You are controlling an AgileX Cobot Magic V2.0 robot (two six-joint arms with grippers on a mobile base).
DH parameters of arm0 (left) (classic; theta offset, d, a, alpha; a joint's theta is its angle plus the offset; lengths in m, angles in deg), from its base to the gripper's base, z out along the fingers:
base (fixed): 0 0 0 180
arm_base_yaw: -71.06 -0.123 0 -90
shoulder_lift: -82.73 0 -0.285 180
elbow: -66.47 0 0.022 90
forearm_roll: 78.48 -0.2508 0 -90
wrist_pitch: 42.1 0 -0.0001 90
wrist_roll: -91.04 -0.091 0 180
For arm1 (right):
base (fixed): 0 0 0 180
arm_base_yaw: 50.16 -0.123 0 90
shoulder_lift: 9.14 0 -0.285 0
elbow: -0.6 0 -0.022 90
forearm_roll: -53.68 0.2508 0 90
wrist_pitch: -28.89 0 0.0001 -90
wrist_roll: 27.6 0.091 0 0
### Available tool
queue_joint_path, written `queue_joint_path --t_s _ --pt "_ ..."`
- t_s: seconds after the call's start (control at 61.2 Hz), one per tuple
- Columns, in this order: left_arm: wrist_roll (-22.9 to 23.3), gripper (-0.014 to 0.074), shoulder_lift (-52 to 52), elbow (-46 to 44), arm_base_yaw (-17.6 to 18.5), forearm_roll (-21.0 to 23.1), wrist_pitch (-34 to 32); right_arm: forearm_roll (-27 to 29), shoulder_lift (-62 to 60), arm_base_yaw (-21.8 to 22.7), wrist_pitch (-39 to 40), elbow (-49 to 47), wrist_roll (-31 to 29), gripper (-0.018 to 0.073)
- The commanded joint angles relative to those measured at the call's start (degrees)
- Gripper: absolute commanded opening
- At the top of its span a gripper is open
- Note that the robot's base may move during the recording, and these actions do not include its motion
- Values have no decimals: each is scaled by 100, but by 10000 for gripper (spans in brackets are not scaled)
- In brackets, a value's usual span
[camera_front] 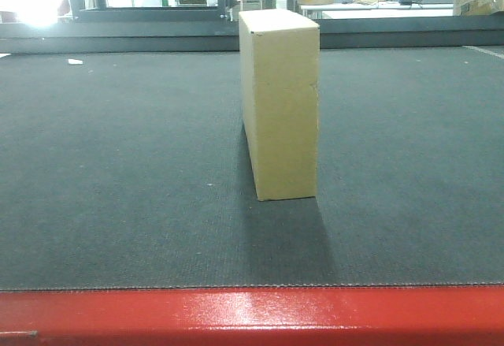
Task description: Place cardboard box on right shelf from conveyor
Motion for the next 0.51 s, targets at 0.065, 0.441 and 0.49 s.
queue_joint_path --t_s 0.065,0.441,0.49 --pt "-2 -116 87 54 20 34 -507 15 -115 3 592 -29 -38 64" --pt "-2 -116 87 54 20 34 -507 15 -111 3 835 -386 -38 64" --pt "-2 -116 87 54 20 34 -507 15 -70 3 783 -605 -38 64"
